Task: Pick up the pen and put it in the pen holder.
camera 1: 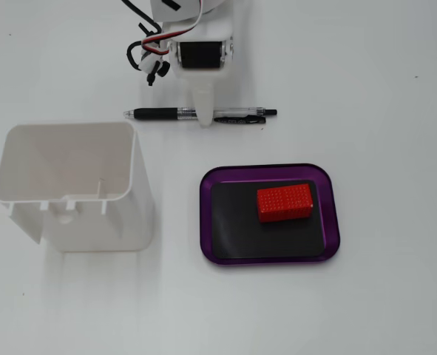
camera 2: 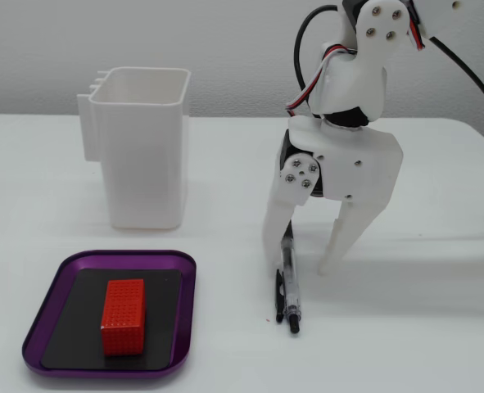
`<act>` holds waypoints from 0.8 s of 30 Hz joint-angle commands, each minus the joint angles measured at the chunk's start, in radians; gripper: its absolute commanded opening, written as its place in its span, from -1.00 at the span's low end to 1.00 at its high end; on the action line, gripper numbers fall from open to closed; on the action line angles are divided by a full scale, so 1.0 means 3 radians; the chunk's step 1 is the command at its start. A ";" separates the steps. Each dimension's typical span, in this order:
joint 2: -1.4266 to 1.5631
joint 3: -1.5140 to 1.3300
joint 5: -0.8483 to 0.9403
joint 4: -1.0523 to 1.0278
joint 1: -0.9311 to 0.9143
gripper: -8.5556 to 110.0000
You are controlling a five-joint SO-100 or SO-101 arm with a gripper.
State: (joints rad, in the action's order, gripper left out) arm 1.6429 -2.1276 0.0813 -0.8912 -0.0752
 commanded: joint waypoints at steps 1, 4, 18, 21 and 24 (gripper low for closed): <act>-0.0031 0.0026 0.0020 0.0010 0.0036 -0.74; -0.0031 0.0026 0.0020 0.0010 0.0036 -0.84; 0.0854 0.0752 -0.0061 -0.0767 0.0020 -0.87; 0.1243 0.1171 -0.0245 -0.0992 0.0005 -0.87; 0.1519 0.1565 -0.0455 -0.1028 -0.0031 -0.87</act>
State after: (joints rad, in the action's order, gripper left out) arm 1.9896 -1.7902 -0.0169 -1.1827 -0.0782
